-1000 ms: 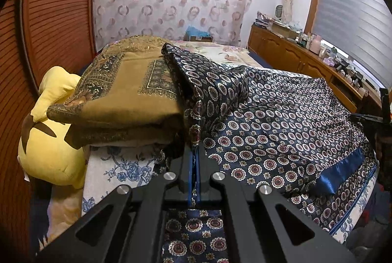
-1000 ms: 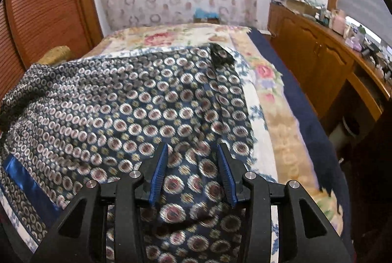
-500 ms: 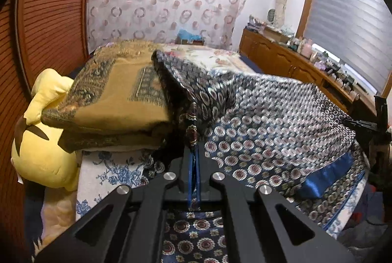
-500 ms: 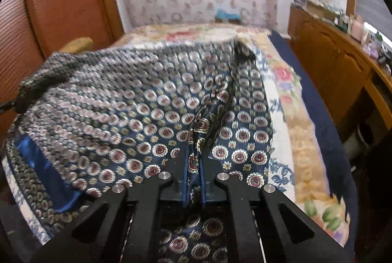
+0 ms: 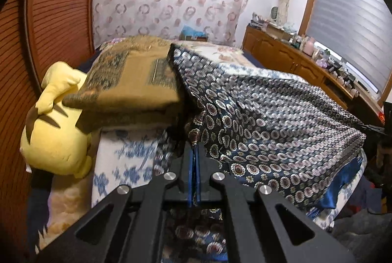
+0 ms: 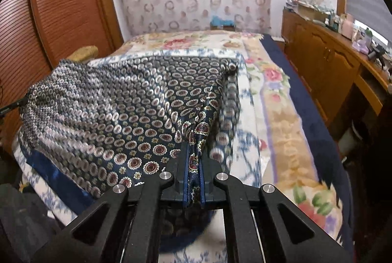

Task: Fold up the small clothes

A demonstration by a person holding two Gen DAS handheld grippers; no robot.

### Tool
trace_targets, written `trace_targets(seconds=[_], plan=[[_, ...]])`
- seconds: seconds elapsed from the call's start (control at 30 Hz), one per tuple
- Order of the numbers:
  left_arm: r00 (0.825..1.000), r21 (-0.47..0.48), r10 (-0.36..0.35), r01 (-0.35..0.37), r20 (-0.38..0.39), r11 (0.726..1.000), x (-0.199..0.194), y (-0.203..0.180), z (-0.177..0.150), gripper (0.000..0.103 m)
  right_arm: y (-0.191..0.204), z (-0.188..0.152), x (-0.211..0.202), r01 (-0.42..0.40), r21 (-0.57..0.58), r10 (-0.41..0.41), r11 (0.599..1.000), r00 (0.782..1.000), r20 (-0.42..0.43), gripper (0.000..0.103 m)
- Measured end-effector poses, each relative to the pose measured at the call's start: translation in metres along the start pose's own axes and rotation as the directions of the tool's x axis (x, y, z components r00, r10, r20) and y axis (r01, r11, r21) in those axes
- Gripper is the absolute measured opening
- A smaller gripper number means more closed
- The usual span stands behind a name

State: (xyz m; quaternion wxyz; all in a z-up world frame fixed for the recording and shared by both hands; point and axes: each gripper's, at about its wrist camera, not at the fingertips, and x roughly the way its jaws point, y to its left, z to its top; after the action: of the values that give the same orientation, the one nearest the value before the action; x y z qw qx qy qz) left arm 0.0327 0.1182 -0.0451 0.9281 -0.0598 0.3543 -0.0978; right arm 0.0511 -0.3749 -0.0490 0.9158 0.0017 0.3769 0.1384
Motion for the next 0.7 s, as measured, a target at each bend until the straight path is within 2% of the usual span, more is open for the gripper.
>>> trace_targets(seconds=[0.1,0.17,0.3,0.4,0.5,0.57,0.63,0.7], plan=[[1.0,-0.01,0.012,-0.013,-0.015,1.0,0.002,0.005,-0.005,0.0,-0.002,0.001,0.004,0.013,0.002,-0.013,1.0,1.0,-0.015,0.006],[0.999,-0.012,0.025,-0.026,-0.024,1.0,0.003,0.007,-0.008,0.0,-0.003,0.005,0.005,0.011,0.003,-0.011,1.0,1.0,-0.013,0.013],[0.999,-0.015,0.038,-0.039,-0.036,0.999,0.003,0.006,-0.011,0.0,-0.005,0.013,0.005,0.064,-0.005,-0.064,0.998,0.998,0.016,0.036],[0.998,-0.011,0.038,-0.038,-0.041,0.999,0.006,0.006,-0.012,0.0,-0.008,0.024,0.008,0.077,0.001,-0.077,0.997,0.996,0.034,0.04],[0.998,-0.006,0.043,-0.043,-0.039,0.999,0.006,0.005,-0.012,0.007,-0.006,0.026,0.013,0.078,-0.008,-0.077,0.997,0.996,0.039,0.041],[0.998,0.0,0.048,-0.048,-0.037,0.999,0.005,0.006,-0.012,0.015,-0.002,0.028,0.018,0.073,-0.017,-0.072,0.997,0.997,0.04,0.041],[0.998,0.007,0.051,-0.051,-0.035,0.999,0.006,0.006,-0.011,0.035,0.001,0.03,0.023,0.067,-0.026,-0.066,0.997,0.997,0.038,0.041],[0.998,0.012,0.054,-0.054,-0.031,0.998,0.005,0.005,-0.012,0.038,0.003,0.031,0.027,0.072,-0.036,-0.07,0.997,0.997,0.039,0.041]])
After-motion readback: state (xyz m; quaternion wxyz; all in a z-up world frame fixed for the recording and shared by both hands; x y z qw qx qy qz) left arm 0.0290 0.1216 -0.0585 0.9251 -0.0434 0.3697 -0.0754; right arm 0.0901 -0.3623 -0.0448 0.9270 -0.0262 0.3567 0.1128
